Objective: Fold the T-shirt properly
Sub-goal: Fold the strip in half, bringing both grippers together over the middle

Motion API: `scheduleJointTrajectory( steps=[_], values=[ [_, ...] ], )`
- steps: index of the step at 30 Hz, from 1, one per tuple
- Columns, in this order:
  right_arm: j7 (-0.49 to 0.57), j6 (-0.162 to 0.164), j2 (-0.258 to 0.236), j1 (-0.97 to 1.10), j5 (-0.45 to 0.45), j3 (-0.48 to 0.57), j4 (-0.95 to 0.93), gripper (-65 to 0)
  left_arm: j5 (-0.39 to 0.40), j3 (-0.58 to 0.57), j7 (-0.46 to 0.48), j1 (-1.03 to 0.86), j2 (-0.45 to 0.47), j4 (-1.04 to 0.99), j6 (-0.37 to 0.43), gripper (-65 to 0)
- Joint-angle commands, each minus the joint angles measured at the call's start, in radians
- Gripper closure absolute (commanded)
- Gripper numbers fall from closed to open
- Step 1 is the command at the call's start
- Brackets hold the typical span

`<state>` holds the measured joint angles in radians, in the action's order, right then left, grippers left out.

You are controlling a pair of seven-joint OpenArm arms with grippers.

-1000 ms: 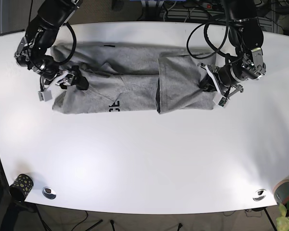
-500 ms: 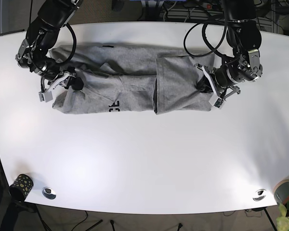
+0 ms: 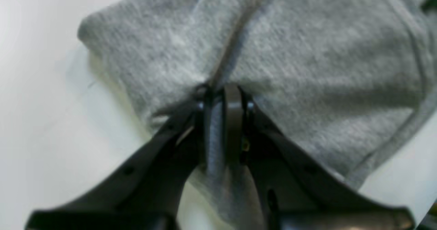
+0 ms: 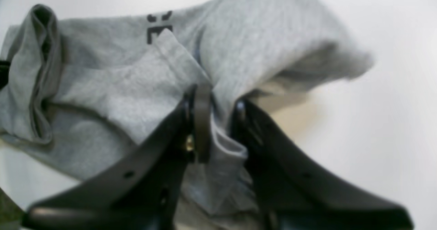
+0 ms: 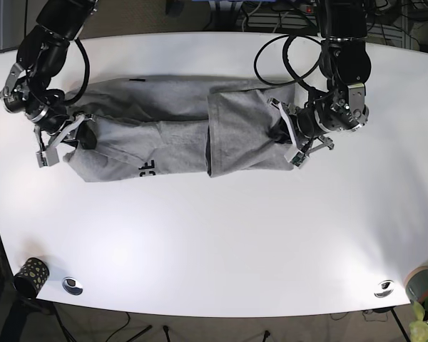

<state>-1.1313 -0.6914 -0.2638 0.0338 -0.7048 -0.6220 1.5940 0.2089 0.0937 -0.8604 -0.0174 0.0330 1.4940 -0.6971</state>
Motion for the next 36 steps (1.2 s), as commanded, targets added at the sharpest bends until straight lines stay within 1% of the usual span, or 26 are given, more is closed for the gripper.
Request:
scheduleJointTrajectory(
  steps=[1, 5, 7, 10, 12, 14, 16, 18, 21, 25, 34, 36],
  values=[
    [0.021, -0.007, -0.012, -0.005, -0.026, -0.002, 0.073, -0.8, -0.049, -0.025, -0.047, 0.024, -0.032, -0.060, -0.001, -6.0],
    [0.020, -0.007, -0.007, 0.013, -0.028, 0.003, 0.165, -0.8, -0.050, -0.056, 0.005, 0.040, -0.071, -0.161, -0.001, -6.0],
    [0.018, -0.007, -0.004, 0.013, -0.028, 0.006, 0.211, -0.8, -0.050, -0.082, 0.056, 0.049, -0.098, -0.215, -0.001, -6.0],
    [-0.014, -0.007, 0.011, 0.010, -0.029, 0.017, 0.260, -0.8, -0.050, -0.113, 0.097, 0.069, -0.126, -0.280, 0.000, -6.0],
    [-0.029, -0.007, 0.018, 0.008, -0.048, 0.020, 0.289, -0.8, -0.045, -0.139, 0.103, 0.076, -0.138, -0.316, 0.038, -6.1],
    [-0.034, -0.007, 0.021, 0.008, -0.098, 0.021, 0.302, -0.8, -0.045, -0.160, 0.105, 0.092, -0.157, -0.347, 0.058, -6.1],
    [-0.036, -0.007, 0.022, 0.008, -0.157, 0.044, 0.305, -0.8, -0.045, -0.177, 0.105, 0.103, -0.180, -0.372, 0.069, -6.1],
    [-0.036, -0.007, 0.022, 0.008, -0.172, 0.073, 0.305, -0.8, -0.045, -0.182, 0.105, 0.106, -0.190, -0.384, 0.073, -6.1],
    [-0.036, -0.007, 0.030, 0.008, -0.171, 0.106, 0.305, -0.8, -0.045, -0.182, 0.109, 0.107, -0.190, -0.389, 0.084, -6.1],
    [-0.036, -0.007, 0.087, 0.012, -0.171, 0.141, 0.303, -0.8, -0.044, -0.185, 0.139, 0.106, -0.190, -0.390, 0.087, -6.1],
    [-0.036, -0.007, 0.157, 0.019, -0.172, 0.202, 0.325, -1.0, -0.044, -0.183, 0.189, 0.110, -0.190, -0.441, 0.087, -6.1],
    [-0.036, -0.007, 0.163, 0.027, -0.169, 0.213, 0.326, -1.1, -0.044, -0.183, 0.188, 0.109, -0.190, -0.441, 0.087, -6.1]
  ],
)
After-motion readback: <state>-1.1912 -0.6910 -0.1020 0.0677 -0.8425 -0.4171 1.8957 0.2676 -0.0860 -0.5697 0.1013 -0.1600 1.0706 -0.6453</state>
